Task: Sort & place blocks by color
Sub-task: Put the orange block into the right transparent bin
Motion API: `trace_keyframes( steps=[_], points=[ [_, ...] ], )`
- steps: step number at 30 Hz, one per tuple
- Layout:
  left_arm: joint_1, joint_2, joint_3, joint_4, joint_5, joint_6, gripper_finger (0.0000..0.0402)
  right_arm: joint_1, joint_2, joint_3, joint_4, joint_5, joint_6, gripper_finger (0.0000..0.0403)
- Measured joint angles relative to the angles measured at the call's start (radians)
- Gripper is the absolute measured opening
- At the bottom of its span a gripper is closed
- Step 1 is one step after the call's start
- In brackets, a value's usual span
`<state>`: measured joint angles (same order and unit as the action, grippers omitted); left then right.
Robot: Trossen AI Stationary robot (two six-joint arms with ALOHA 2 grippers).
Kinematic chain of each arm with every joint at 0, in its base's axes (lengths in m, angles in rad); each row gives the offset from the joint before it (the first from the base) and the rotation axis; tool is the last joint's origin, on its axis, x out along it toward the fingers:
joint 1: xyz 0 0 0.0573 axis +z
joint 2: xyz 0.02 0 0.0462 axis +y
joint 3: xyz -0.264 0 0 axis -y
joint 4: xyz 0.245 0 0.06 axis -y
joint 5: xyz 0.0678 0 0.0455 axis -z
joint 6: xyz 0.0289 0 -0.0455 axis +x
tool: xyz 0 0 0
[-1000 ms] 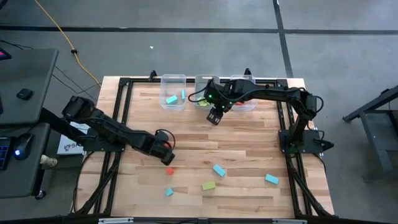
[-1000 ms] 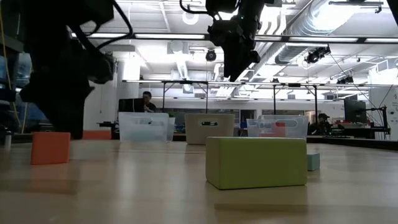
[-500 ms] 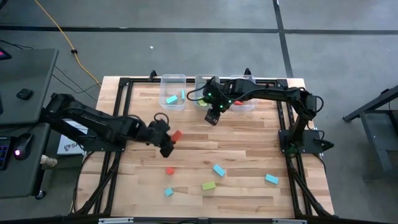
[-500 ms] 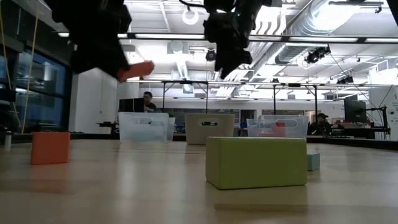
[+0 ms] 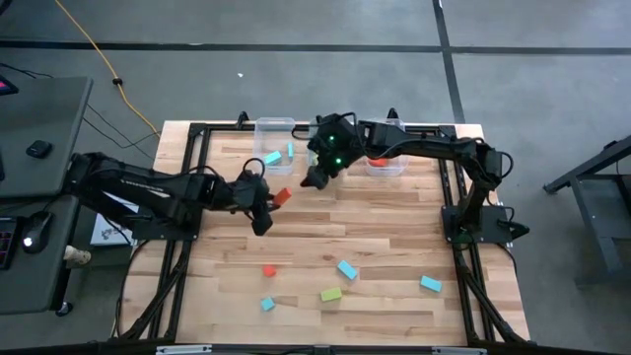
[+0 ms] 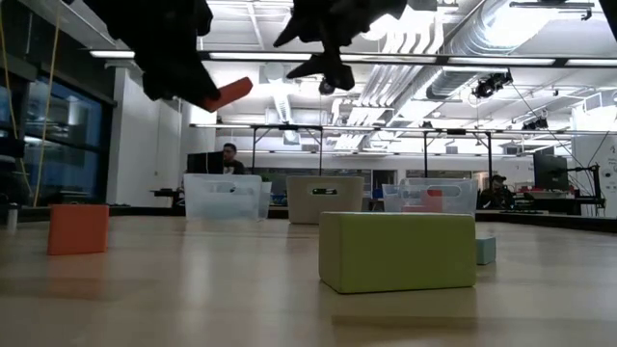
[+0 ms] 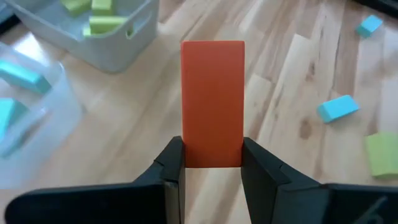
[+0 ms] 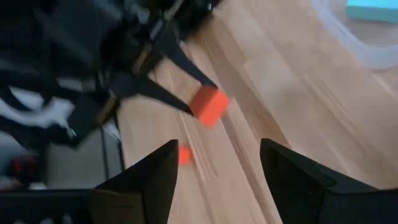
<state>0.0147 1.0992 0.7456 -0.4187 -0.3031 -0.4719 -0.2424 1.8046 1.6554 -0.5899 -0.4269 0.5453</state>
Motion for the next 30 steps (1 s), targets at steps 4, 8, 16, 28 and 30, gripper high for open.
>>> trace_keyframes(
  steps=[4, 8, 16, 28, 30],
  points=[
    [0.032, 0.0, 0.0, 0.026, 0.0, 0.108, 0.0076, 0.0, 0.0, 0.0, 0.045, 0.021, 0.128, 0.0217],
    [0.067, 0.0, 0.0, 0.077, 0.0, 0.23, 0.0076, 0.002, 0.0, 0.0, 0.047, 0.058, 0.183, 0.0217],
    [0.121, 0.0, 0.0, 0.189, 0.023, 0.466, 0.0076, 0.003, 0.0, 0.0, 0.046, 0.083, 0.199, 0.0217],
    [0.21, 0.0, 0.0, 0.191, 0.152, 0.575, 0.0076, -0.006, 0.0, 0.0, 0.054, 0.074, 0.19, 0.0217],
    [0.225, 0.0, 0.0, 0.191, 0.174, 0.597, 0.0076, -0.016, 0.0, 0.0, 0.051, 0.058, 0.2, 0.0217]
  ],
)
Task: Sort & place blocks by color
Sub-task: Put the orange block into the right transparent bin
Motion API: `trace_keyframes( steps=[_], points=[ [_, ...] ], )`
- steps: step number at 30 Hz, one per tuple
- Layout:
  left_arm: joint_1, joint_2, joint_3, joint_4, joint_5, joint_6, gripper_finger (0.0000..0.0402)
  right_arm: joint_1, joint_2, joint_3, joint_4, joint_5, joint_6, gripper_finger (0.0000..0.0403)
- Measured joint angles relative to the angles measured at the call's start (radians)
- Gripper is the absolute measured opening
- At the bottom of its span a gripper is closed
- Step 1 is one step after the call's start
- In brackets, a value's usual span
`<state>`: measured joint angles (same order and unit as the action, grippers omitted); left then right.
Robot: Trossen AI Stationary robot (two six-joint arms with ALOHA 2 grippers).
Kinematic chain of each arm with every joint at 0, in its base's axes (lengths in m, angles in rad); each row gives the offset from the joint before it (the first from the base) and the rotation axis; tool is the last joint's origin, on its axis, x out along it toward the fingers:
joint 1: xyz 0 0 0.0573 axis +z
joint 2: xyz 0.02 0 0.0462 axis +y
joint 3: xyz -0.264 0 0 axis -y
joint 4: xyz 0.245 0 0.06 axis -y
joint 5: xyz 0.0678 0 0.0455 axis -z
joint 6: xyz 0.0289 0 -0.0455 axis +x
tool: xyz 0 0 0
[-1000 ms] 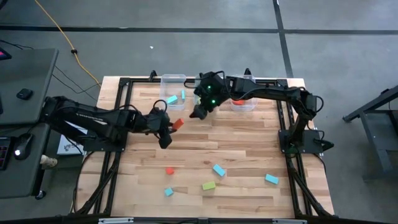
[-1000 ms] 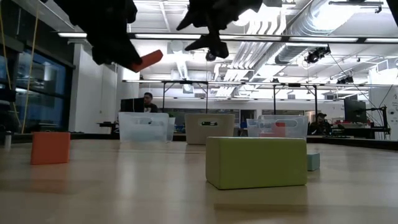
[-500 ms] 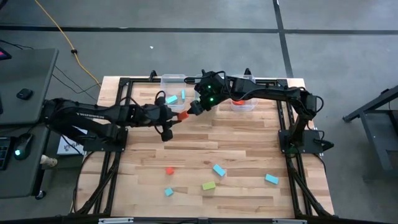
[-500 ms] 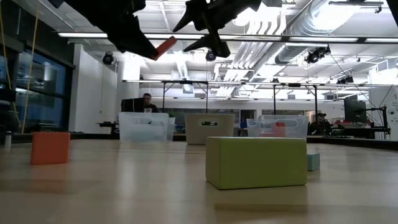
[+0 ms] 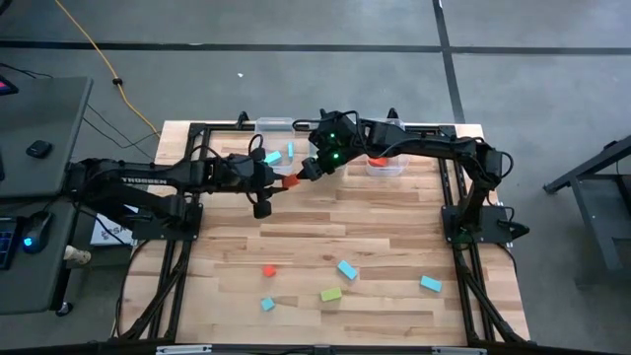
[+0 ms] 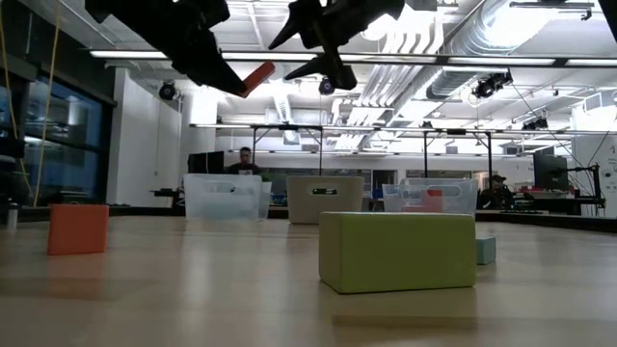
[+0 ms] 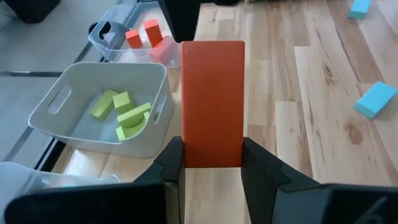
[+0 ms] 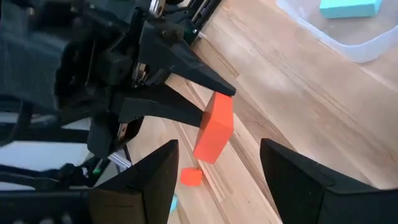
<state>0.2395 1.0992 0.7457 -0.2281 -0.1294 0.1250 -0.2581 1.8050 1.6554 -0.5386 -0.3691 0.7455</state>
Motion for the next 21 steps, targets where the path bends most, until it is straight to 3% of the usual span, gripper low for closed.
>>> trace_keyframes(
  steps=[12, 21],
  points=[
    [0.057, 0.108, 0.169, -0.161, 0.025, 0.152, 0.0076, -0.037, 0.0, 0.0, 0.023, -0.035, 0.047, 0.0217],
    [0.054, 0.168, 0.226, -0.135, 0.024, 0.175, 0.0076, -0.037, 0.011, 0.0, -0.056, -0.024, 0.032, 0.0217]
  ],
)
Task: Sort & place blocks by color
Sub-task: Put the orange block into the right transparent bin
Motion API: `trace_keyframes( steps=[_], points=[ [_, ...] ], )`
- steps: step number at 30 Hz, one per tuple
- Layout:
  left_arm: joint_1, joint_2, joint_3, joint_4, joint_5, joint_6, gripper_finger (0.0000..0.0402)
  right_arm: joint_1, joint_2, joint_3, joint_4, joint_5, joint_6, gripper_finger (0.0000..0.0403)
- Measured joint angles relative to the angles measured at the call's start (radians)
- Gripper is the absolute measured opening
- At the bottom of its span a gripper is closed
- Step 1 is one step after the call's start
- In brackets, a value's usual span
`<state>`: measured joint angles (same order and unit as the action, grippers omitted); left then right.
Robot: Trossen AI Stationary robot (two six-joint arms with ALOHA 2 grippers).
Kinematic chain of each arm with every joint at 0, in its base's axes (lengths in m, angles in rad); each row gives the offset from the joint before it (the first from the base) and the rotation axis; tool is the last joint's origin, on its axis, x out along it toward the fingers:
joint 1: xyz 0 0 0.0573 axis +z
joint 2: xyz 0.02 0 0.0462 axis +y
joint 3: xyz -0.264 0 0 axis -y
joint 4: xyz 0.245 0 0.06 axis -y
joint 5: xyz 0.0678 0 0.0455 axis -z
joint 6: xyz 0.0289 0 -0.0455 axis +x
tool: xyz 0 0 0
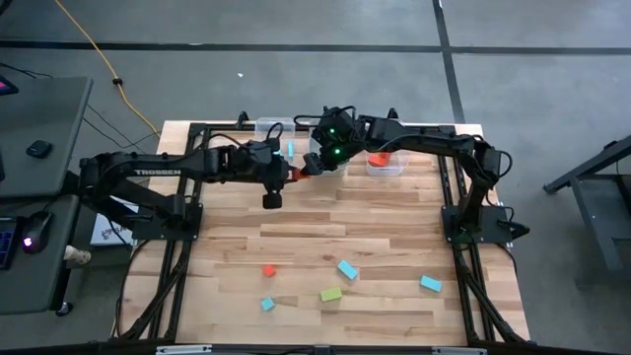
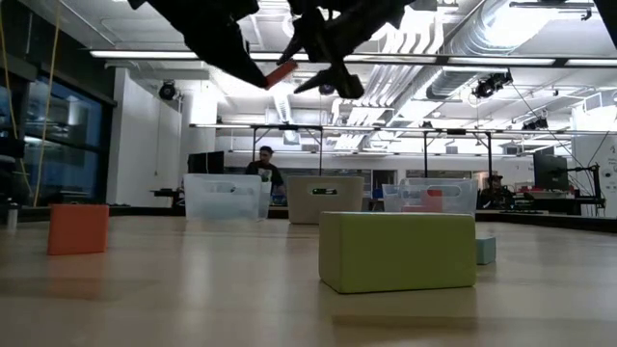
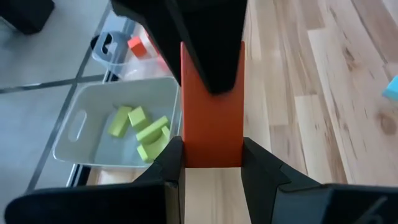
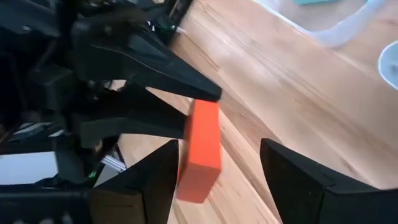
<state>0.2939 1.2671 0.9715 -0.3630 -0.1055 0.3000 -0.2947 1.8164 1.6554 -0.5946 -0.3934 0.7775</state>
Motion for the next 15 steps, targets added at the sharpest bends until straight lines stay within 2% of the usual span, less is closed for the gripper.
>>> trace_keyframes(
  steps=[5, 8, 11, 15],
  points=[
    [0.0, 0.0, 0.011, 0.015, -0.003, 0.003, 0.0076, 0.0, -0.001, 0.0, 0.01, 0.008, -0.021, 0.0215],
    [0.0, 0.0, 0.014, 0.015, -0.007, 0.026, 0.0076, 0.0, -0.001, 0.0, 0.015, 0.016, -0.023, 0.0198],
    [0.0, 0.0, 0.014, 0.015, -0.008, 0.026, 0.0076, -0.002, -0.001, 0.0, 0.02, 0.015, -0.023, 0.0164],
    [0.0, 0.0, 0.014, 0.014, -0.011, 0.026, 0.0076, -0.001, -0.001, 0.0, 0.032, 0.011, -0.026, 0.0098]
  ],
)
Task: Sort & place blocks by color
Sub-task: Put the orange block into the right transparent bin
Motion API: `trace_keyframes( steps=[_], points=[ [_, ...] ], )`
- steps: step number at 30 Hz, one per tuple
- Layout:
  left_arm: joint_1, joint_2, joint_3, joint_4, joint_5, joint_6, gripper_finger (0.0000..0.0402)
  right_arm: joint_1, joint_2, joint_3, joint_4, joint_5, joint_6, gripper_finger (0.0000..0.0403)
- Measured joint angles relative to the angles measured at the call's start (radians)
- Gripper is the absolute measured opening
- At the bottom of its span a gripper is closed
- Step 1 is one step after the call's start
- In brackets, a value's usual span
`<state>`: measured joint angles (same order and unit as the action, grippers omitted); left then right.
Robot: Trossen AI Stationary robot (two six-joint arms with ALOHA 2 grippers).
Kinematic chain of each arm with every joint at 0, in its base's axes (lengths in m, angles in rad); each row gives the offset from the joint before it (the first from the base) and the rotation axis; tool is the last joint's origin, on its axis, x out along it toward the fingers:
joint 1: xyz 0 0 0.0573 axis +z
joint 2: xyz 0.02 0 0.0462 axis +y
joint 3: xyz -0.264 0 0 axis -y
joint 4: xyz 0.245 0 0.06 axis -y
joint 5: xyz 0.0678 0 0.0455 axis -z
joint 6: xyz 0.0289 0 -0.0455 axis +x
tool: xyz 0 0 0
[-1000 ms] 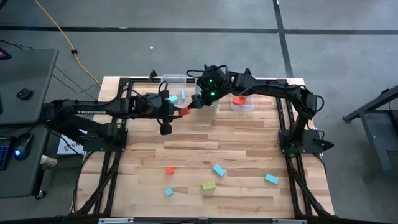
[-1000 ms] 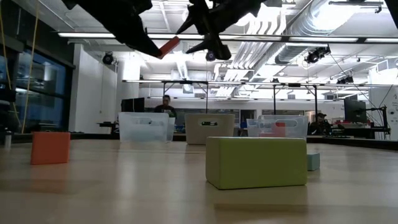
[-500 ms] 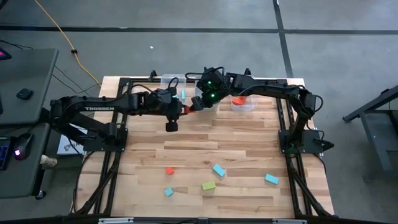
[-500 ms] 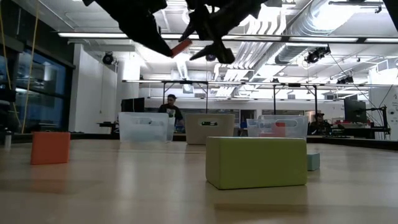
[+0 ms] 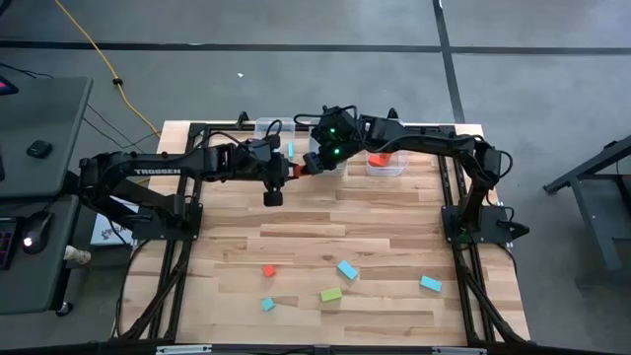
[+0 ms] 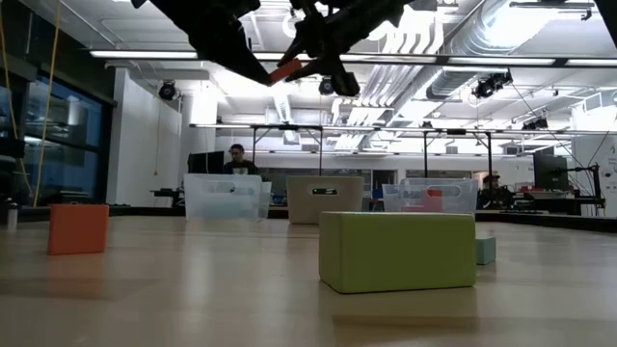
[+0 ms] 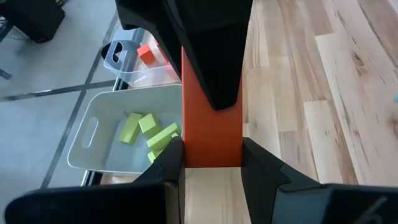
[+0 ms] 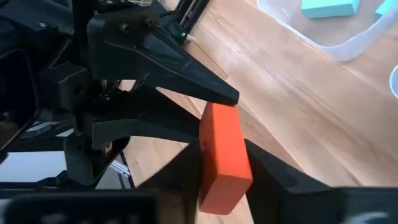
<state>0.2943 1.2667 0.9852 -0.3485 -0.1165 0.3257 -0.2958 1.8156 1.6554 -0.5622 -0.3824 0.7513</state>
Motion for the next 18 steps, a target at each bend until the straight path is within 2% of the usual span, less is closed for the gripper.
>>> trace_keyframes(
  steps=[4, 11, 18],
  points=[
    [0.0, 0.0, 0.0, 0.0, -0.015, 0.003, 0.0077, -0.001, -0.001, 0.0, 0.01, 0.008, -0.009, 0.0041],
    [0.0, 0.0, 0.0, 0.001, -0.069, 0.053, 0.0103, -0.001, -0.001, 0.0, 0.018, 0.042, -0.03, 0.0041],
    [0.0, 0.0, 0.0, 0.002, -0.075, 0.053, 0.0134, 0.001, -0.002, 0.0, 0.019, 0.069, -0.031, 0.0041]
  ],
)
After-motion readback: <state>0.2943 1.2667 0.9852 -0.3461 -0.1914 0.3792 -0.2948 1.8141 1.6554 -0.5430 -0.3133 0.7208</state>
